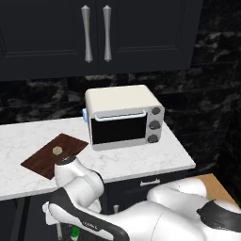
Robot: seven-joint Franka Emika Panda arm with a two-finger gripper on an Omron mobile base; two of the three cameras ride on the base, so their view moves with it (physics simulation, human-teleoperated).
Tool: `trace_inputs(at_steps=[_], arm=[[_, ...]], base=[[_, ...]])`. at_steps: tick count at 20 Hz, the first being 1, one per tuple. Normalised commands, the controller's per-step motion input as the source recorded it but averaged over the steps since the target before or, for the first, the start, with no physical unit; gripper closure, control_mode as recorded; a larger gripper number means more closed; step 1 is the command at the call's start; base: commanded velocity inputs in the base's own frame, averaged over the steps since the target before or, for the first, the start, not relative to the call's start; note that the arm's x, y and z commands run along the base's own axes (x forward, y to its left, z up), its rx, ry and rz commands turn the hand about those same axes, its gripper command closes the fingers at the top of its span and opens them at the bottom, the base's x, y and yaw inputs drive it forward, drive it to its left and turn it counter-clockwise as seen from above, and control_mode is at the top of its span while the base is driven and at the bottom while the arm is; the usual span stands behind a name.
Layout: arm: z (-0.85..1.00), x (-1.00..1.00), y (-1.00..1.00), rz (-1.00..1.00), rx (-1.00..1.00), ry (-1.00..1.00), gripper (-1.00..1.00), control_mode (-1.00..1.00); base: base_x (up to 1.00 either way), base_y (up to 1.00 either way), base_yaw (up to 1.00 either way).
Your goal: Place the appropriate cutting tool for cutting the garlic skin on the cutting board.
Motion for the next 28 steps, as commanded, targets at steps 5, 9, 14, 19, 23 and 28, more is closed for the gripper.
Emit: trace_inputs(at_steps=[5,9,14,19,23,28], arm=[[0.71,0.0,-0.38,0.07,0.0,-0.03,1.0,-1.0],[0.61,0.0,-0.2,0.09,-0.01,-0.06,1.0,-1.0],[0.31,0.19,-0.29,0.07,-0.06,-0.2,1.0,-1.0],[0.17,0.66,-0.26,0.1,-0.01,-0.1,1.0,-1.0],[0.17,0.88,-0.06,0.17,0.0,0.0,1.0,-1.0],[0.0,1.0,0.24,0.25,0.0,0.0,1.0,-1.0]], base=[[0.0,0.0,0.0],[0.0,0.0,0.0],[0.0,0.0,0.0],[0.0,0.0,0.0],[0.0,0.0,0.0],[0.0,0.0,0.0]])
